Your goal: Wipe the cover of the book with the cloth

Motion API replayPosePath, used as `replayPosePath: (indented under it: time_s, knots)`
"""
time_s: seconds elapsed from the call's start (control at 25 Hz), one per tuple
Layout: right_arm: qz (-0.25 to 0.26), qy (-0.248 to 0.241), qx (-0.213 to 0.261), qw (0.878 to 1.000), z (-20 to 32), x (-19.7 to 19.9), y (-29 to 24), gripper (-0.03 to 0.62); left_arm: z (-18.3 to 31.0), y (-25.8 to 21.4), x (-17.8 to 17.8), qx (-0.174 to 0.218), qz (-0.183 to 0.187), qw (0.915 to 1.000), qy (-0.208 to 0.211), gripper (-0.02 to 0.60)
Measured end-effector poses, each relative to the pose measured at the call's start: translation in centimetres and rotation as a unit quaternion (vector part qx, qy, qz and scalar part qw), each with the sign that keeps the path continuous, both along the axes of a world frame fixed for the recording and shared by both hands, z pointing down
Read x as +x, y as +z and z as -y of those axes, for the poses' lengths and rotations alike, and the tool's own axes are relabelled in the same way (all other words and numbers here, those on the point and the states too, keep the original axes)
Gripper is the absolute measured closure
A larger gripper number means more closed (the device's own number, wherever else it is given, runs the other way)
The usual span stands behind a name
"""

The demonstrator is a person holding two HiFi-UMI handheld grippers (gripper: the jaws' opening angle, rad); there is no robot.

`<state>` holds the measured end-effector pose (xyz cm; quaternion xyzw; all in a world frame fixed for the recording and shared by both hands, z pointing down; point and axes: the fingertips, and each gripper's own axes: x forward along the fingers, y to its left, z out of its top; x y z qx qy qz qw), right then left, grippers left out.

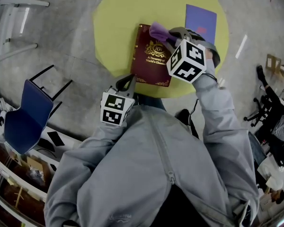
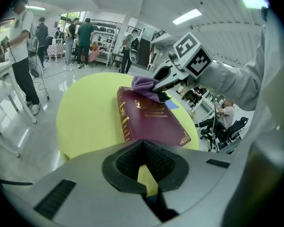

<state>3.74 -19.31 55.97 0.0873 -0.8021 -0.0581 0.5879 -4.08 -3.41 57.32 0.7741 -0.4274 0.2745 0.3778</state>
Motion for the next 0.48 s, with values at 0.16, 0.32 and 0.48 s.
replayPosePath:
  time_s: [0.16, 0.32, 0.48]
  knots:
    - [-0.014, 0.014, 0.002, 1.0, -0.2, 2.4, 0.2, 0.508, 0.1, 0.1, 0.1, 0.0, 0.001, 1.0, 0.003, 0.563]
    - [-0.029, 0.026, 0.004, 0.999, -0.4, 4.2, 0.3, 0.508, 0.0, 0.1, 0.1, -0.001, 0.001, 1.0, 0.006, 0.563]
    - [-0.047, 0.04, 0.006, 0.998, -0.5, 6.1, 0.5, 0.508, 0.0, 0.1, 0.2, -0.002, 0.001, 1.0, 0.009, 0.563]
